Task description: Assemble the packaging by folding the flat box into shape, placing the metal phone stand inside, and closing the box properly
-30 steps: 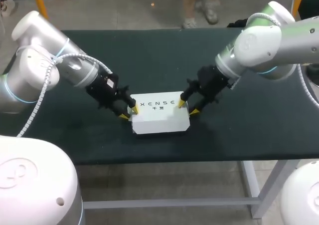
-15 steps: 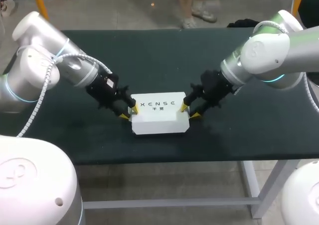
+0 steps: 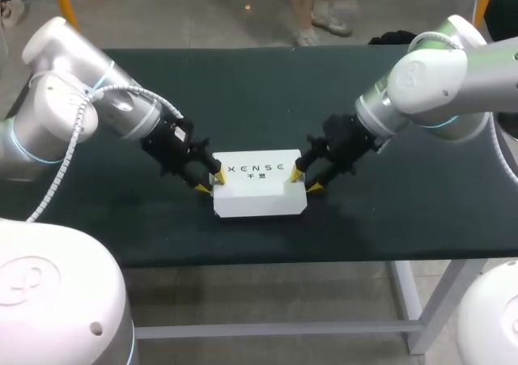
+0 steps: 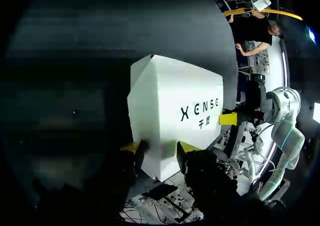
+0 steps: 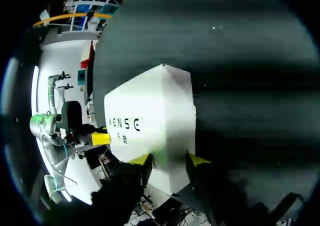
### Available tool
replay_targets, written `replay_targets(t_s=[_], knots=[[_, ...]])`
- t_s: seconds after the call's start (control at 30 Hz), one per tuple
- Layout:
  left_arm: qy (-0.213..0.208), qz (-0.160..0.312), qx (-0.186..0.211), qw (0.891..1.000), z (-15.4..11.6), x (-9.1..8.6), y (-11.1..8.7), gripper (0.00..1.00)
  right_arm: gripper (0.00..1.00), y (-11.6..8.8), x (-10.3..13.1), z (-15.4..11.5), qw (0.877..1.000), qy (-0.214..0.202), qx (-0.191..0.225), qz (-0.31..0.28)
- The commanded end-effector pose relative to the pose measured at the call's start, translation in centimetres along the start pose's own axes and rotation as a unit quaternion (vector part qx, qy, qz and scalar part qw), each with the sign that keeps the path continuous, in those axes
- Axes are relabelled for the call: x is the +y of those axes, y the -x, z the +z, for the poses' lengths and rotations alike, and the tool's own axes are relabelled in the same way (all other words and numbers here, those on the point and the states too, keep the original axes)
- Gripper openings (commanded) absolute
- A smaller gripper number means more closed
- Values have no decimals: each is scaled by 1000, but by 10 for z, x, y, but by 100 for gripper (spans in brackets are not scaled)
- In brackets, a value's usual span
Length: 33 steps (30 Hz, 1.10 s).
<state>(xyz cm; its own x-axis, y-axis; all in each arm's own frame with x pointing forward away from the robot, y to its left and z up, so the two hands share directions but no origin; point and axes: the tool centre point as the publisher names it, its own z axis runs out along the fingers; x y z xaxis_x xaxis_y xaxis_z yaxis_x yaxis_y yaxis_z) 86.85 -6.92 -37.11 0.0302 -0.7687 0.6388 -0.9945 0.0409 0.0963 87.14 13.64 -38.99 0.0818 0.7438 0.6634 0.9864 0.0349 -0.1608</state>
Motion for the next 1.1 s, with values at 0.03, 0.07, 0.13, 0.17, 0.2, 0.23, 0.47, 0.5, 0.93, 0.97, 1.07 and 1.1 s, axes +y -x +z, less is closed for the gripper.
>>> replay_targets(t_s=[0.03,0.07,0.13,0.17,0.2,0.23,0.47,0.5,0.93,0.97,1.07,1.1], knots=[[2,-2,-2,1000,-2,1,-3,46,49,-4,3,0,1000,-6,-1,2],[2,-2,-2,1000,-2,1,-4,46,49,-5,3,-1,1000,-6,-1,3],[4,-3,-2,1000,-3,1,-4,46,49,-5,3,-2,1000,-8,0,5],[5,-3,-3,1000,-3,1,-4,46,49,-5,3,-2,1000,-8,0,6],[5,-4,-3,1000,-3,1,-4,47,49,-6,3,-2,1000,-8,0,7],[6,-4,-4,1000,-4,2,-5,47,49,-6,3,-3,1000,-9,-1,8],[9,-9,-6,1000,-8,3,-4,48,49,-8,3,-6,1000,-14,-1,13],[9,-10,-6,1000,-8,4,-4,48,49,-8,3,-6,1000,-17,-1,14],[21,-15,-9,1000,-10,4,-7,48,50,-12,8,-8,998,-37,-13,42],[22,-16,-10,1000,-10,4,-8,48,50,-13,8,-8,998,-39,-13,45],[28,-20,-11,999,-10,3,-9,49,49,-14,9,-9,998,-42,-15,52],[30,-22,-12,999,-10,3,-10,49,49,-14,10,-10,997,-43,-15,55]])
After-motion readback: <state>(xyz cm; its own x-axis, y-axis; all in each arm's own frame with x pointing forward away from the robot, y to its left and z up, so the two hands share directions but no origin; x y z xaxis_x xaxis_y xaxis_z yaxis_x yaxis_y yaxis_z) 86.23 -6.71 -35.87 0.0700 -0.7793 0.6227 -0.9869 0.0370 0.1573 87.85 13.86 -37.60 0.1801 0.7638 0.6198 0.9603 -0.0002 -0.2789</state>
